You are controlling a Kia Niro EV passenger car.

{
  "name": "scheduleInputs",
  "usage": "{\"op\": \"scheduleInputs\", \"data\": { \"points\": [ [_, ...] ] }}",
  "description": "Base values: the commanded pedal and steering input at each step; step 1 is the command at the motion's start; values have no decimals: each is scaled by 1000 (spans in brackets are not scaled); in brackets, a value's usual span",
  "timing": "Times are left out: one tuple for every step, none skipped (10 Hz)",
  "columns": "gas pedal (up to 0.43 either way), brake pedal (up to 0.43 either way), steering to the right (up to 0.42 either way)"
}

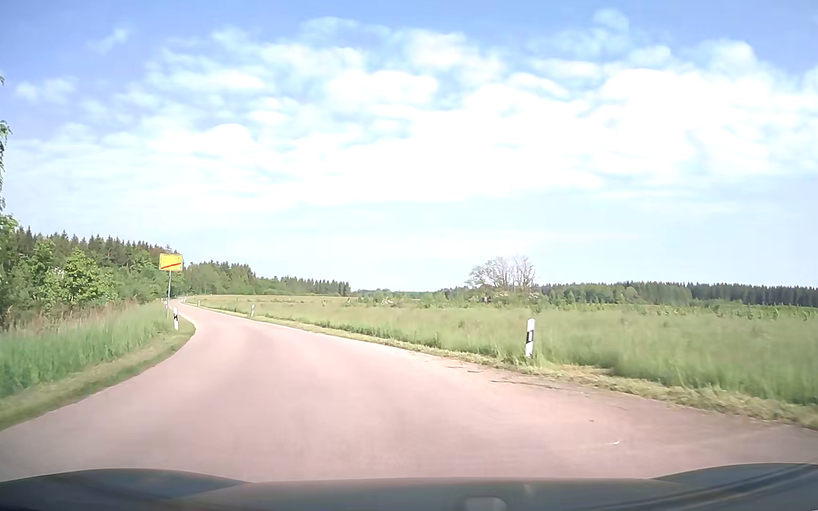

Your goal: Follow the waypoints while adhering to traffic rules and regulations

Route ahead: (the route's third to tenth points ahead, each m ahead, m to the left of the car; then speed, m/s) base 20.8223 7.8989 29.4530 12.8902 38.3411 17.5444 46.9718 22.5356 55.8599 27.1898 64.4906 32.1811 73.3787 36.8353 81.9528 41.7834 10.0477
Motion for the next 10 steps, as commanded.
{"op": "scheduleInputs", "data": {
  "points": [
    [79, 0, -86],
    [79, 0, -87],
    [79, 0, -87],
    [79, 0, -88],
    [79, 0, -91],
    [79, 0, -97],
    [79, 0, -103],
    [79, 0, -109],
    [79, 0, -109],
    [79, 0, -108]
  ]
}}
